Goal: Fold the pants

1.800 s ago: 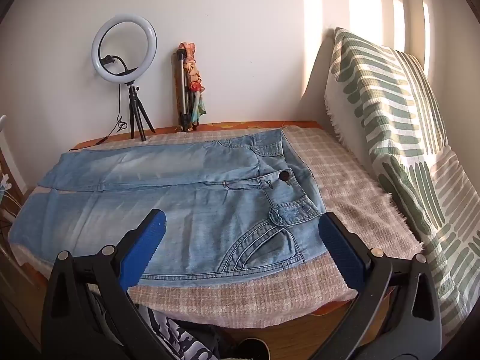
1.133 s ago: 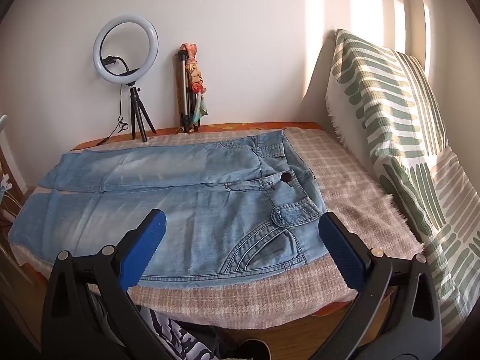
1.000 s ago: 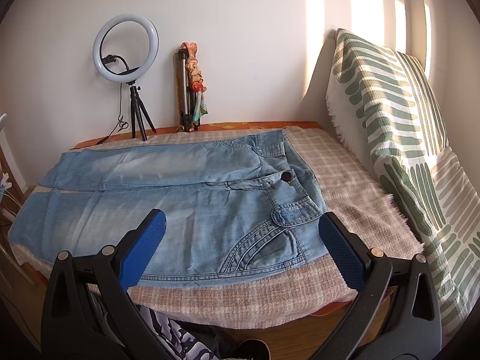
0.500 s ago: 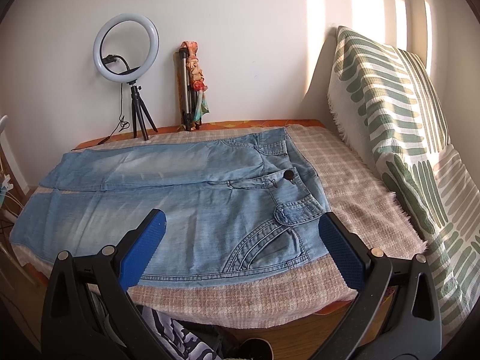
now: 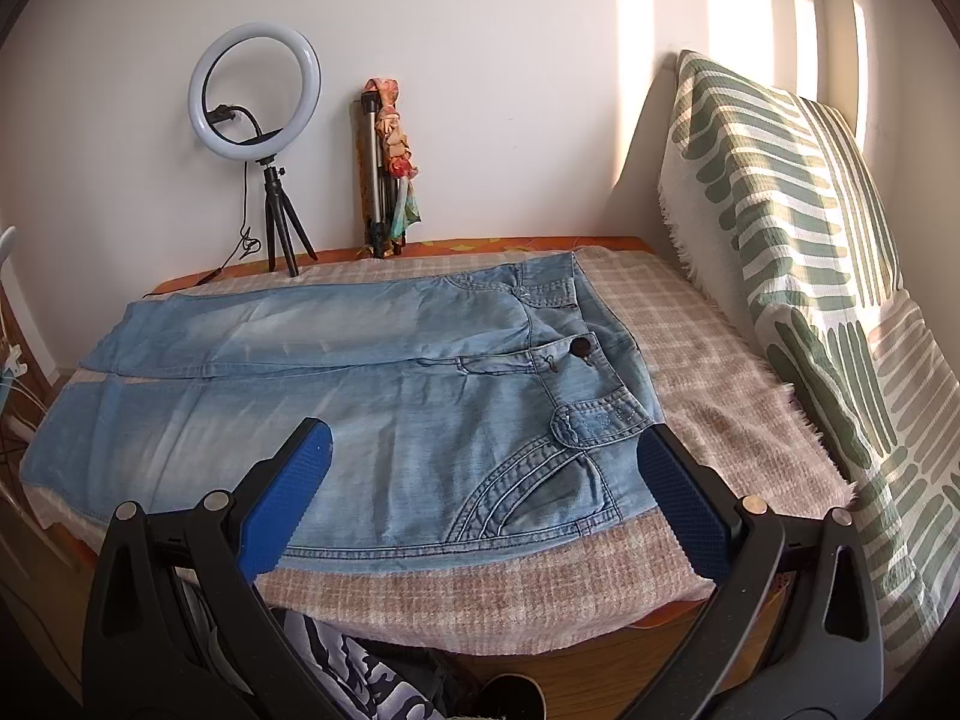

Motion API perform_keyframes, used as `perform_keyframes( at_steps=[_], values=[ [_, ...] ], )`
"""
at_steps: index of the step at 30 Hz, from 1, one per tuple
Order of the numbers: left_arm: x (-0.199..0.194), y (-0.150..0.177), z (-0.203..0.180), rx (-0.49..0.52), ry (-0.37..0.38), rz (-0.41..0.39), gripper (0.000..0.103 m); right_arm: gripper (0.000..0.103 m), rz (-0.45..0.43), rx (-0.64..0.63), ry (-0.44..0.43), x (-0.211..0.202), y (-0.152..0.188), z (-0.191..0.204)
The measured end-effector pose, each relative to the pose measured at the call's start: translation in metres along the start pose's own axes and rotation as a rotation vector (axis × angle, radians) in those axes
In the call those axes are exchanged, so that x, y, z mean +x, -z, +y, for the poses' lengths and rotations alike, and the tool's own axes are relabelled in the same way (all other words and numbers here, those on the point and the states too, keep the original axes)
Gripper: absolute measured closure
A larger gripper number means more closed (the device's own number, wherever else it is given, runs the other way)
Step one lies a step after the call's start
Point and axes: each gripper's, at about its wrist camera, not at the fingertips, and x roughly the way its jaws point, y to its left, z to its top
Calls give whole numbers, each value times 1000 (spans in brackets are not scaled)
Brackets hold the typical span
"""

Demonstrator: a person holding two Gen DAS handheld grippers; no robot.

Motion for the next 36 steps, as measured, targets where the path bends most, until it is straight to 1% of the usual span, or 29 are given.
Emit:
perform_keyframes(
  at_steps=[36],
  values=[
    [4, -3, -1, 15, -5, 18, 1, 0, 7, 1, 0, 1, 1, 4]
  ],
)
